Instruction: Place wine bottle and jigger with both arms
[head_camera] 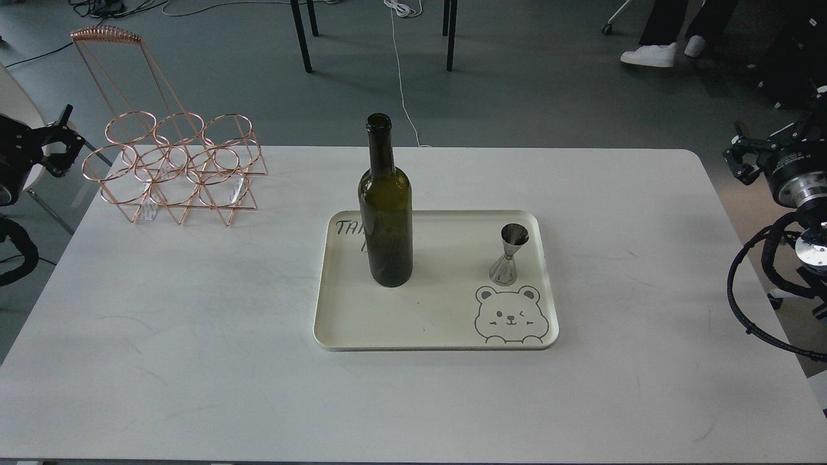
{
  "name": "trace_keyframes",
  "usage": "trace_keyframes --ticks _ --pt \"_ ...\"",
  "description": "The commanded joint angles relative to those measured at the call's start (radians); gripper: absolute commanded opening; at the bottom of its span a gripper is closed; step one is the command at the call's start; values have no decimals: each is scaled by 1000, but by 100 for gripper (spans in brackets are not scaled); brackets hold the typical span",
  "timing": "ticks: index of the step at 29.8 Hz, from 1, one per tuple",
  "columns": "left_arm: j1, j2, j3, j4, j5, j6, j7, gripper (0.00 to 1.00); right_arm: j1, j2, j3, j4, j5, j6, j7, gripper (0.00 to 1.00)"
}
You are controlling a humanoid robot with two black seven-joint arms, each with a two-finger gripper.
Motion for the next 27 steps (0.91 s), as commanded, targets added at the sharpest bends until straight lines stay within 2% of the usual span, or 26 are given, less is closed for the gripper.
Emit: trace_keyframes --ticks 1,10,14,21,27 --pt "4 4 1 4 0 -2 -3 99 -1 9 0 0 -4 59 3 99" --pt "1 18 -2 4 2 -2 -3 99 -11 0 -6 22 -9 81 -3 99" --pt "-9 17 -5 4 -1 -2 -5 99 -4 -17 -26 72 -92 81 0 99" --pt "-13 12 -17 1 -1 -2 -2 99 -37 -181 -34 285 -361 53 31 99" --pt "-11 3 -17 1 -1 -2 -3 99 -129 -335 -34 495 -688 -97 72 99"
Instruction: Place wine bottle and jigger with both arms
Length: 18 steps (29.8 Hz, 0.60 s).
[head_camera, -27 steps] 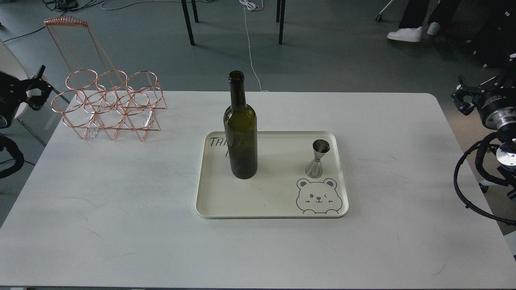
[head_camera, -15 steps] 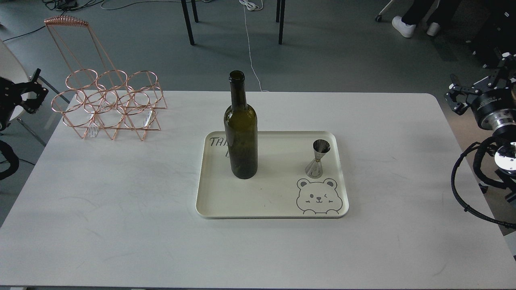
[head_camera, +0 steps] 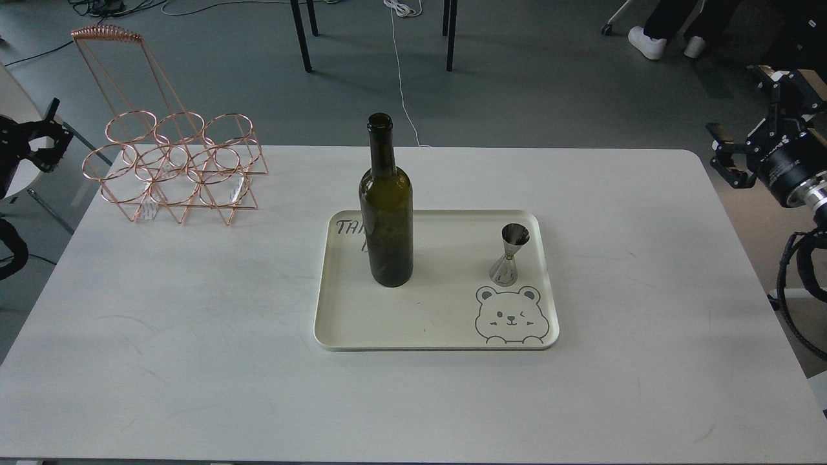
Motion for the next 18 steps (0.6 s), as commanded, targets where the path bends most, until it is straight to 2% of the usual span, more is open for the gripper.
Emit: trace_keyframes --ticks 1,2,9,14,18 --pt "1 -4 -1 0 0 0 -2 99 -69 -93 -1 147 -221 -123 40 99" --pt "1 -6 -1 0 0 0 -4 99 -89 -112 -1 183 -294 -164 56 99" --pt "1 3 -3 -8 0 0 -4 99 -232 -152 -2 408 -820 -492 56 99" --pt "1 5 -3 -8 0 0 -2 99 -306 -138 -19 464 -1166 -632 56 99" --pt "1 3 -1 -8 0 0 -4 99 -300 -101 -96 438 -1304 -700 56 98"
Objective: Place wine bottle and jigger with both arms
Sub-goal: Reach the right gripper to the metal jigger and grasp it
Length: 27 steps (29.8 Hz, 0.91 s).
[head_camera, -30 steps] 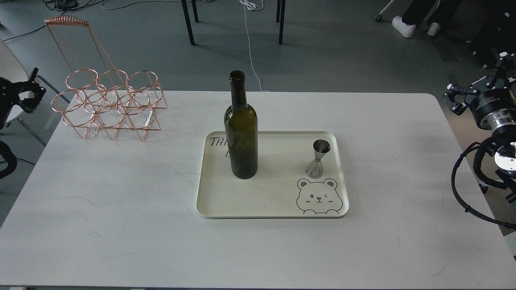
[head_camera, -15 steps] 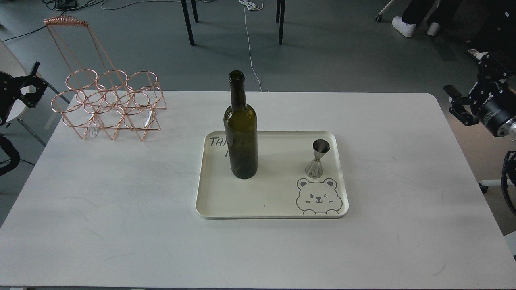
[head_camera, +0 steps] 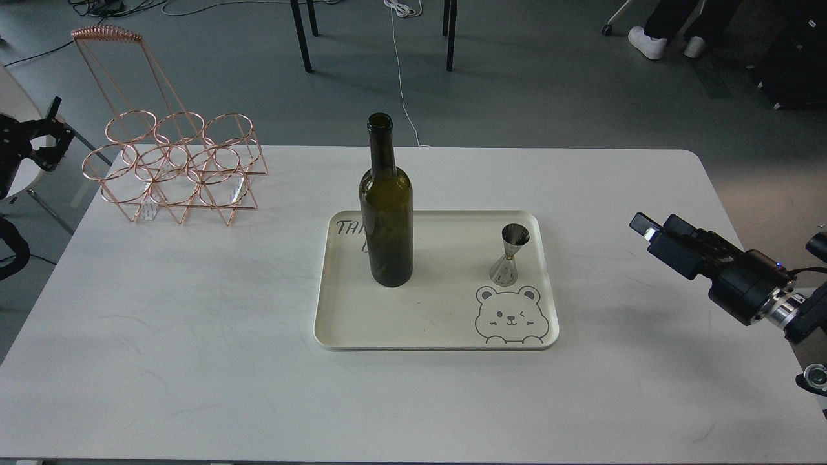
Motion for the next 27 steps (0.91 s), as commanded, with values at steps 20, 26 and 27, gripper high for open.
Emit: trace_keyframes --ticks 20,26,27 --pt "0 10 1 9 2 0 -11 99 327 506 -401 -494 -314 -142 0 81" --pt "0 30 1 9 2 0 -11 99 356 565 -406 -565 -314 -142 0 63" --pt "0 30 1 9 2 0 -11 99 358 571 -406 -571 -314 -142 0 60"
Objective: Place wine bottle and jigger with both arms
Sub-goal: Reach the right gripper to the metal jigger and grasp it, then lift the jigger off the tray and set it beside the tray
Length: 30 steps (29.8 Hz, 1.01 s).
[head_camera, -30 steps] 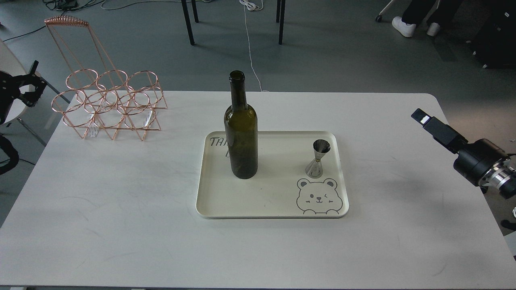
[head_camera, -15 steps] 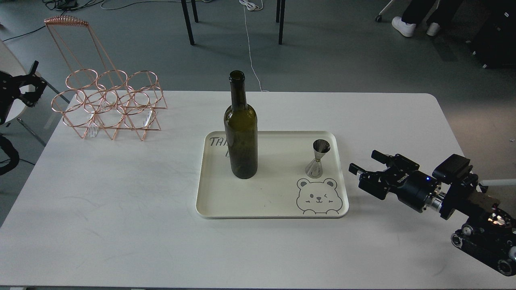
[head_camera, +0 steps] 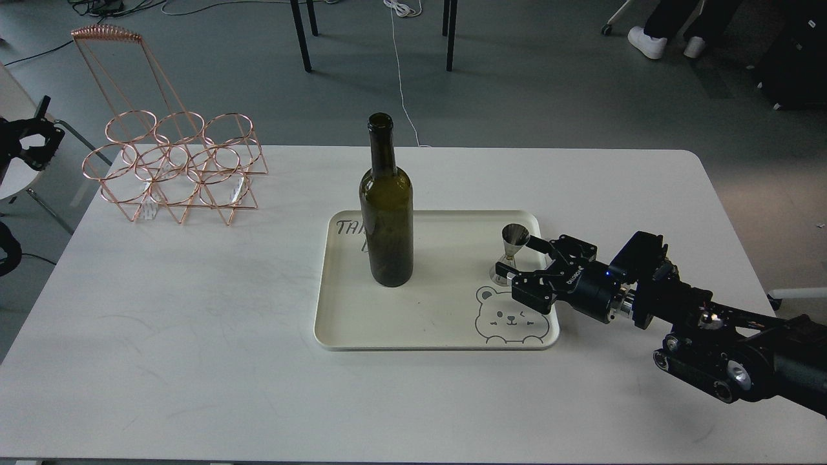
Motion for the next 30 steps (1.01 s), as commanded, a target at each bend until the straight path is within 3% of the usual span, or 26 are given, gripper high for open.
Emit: trace_keyframes --ticks 1,7,11,19,30 --pt "0 6 0 1 0 0 0 99 10 24 -3 -29 0 0 0 55" --pt "0 9 0 1 0 0 0 99 30 31 -56 -60 0 0 0 21" --pt "0 9 0 1 0 0 0 99 33 29 -58 -61 2 0 0 8" --pt "-2 12 -2 1 0 0 0 99 38 8 -40 -35 19 0 0 5" --pt "-9 18 0 -9 1 0 3 99 -52 -279 155 64 142 0 0 5"
